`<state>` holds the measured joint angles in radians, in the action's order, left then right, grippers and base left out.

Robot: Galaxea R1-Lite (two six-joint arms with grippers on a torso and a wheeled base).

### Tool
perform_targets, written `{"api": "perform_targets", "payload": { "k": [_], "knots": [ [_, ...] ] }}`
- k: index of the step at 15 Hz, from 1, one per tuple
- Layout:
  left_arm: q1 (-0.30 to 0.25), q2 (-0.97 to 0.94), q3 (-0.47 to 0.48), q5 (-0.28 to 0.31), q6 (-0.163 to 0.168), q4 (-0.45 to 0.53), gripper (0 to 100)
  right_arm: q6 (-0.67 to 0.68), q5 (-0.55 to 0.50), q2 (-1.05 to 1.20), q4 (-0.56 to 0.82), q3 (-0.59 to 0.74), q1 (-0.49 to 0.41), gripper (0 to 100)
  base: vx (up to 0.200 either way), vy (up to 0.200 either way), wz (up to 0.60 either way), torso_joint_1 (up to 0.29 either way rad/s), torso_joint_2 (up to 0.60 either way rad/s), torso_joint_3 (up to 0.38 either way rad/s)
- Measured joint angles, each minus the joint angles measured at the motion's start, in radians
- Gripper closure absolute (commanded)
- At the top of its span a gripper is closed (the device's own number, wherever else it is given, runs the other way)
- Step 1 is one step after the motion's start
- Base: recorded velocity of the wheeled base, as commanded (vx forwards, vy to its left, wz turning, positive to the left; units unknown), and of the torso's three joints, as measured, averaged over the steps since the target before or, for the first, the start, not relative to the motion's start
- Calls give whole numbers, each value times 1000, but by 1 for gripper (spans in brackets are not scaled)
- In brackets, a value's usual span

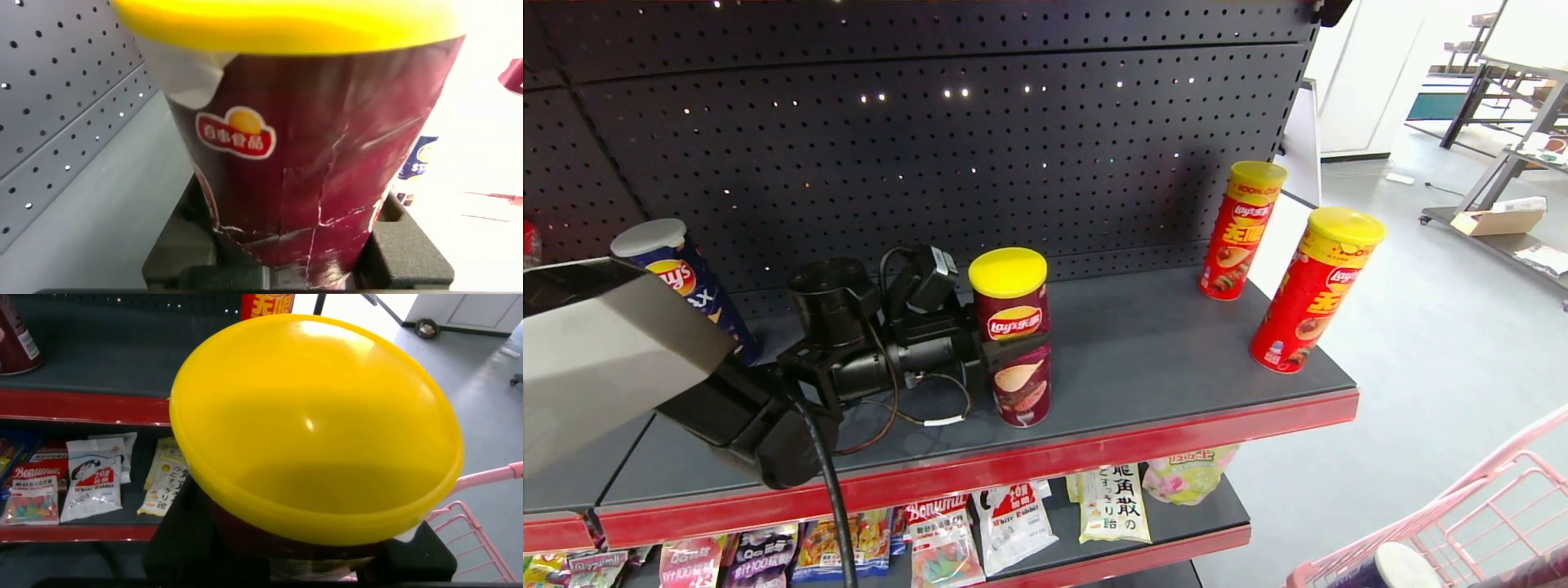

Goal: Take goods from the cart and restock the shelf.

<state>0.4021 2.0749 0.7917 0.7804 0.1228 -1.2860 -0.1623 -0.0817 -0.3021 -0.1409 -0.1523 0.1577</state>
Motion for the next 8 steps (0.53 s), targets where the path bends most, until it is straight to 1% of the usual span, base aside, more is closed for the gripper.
{"api": "perform_targets", "payload": {
  "k": [8],
  "knots": [
    [0,0,-12,-10,-3,4,100,-1,-10,-1,0,2,0,100,0,0,0,0,0,0]
  ]
}}
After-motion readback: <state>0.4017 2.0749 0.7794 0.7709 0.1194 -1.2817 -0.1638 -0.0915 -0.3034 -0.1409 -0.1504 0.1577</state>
